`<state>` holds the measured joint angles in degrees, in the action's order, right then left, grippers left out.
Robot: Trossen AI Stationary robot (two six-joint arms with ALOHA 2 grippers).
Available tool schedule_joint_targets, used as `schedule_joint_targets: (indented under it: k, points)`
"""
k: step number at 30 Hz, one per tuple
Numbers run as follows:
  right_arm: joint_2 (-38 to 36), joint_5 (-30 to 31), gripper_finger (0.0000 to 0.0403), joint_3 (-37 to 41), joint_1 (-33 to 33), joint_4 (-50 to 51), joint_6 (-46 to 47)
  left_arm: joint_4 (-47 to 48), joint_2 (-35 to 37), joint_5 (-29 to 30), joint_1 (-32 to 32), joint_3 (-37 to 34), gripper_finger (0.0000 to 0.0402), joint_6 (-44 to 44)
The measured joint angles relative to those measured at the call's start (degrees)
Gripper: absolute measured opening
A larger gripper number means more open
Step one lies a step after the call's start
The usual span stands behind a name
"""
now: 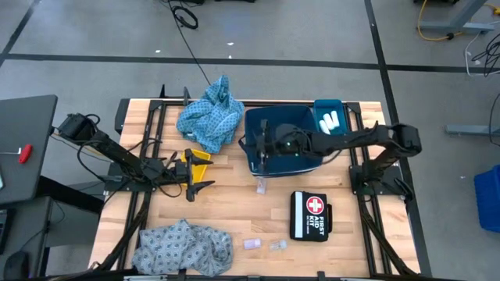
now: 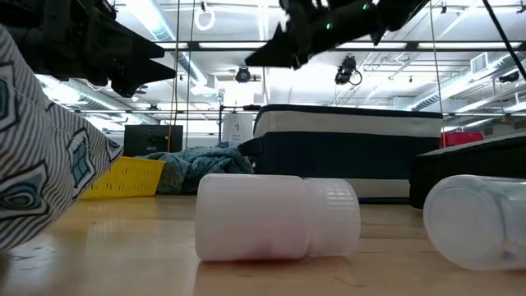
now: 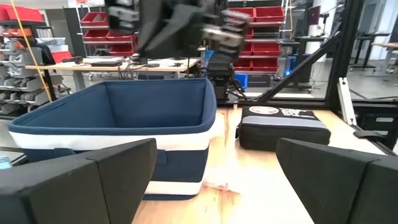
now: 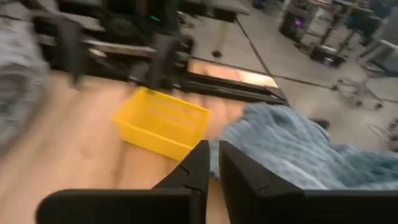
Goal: Pick & place medical supplies in basket/bin
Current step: Put the bottom right transparent pill bottle into the yellow bin
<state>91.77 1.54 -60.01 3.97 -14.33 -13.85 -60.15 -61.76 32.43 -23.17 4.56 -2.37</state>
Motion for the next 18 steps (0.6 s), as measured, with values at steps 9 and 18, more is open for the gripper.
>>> schedule_joint_targets:
  k: [9, 18]
  points:
    - [-0.8, 1.8, 0.0143, 0.0, -9.3, 1.5, 0.8, 4.8, 0.0, -1.1, -0.1, 2.6, 0.0334, 0.6]
    - [-0.8, 10.2, 0.0193, 0.0, -20.3, 12.1, 3.0, 12.5, 0.0, -2.4, -0.1, 5.6, 0.0334, 1.3]
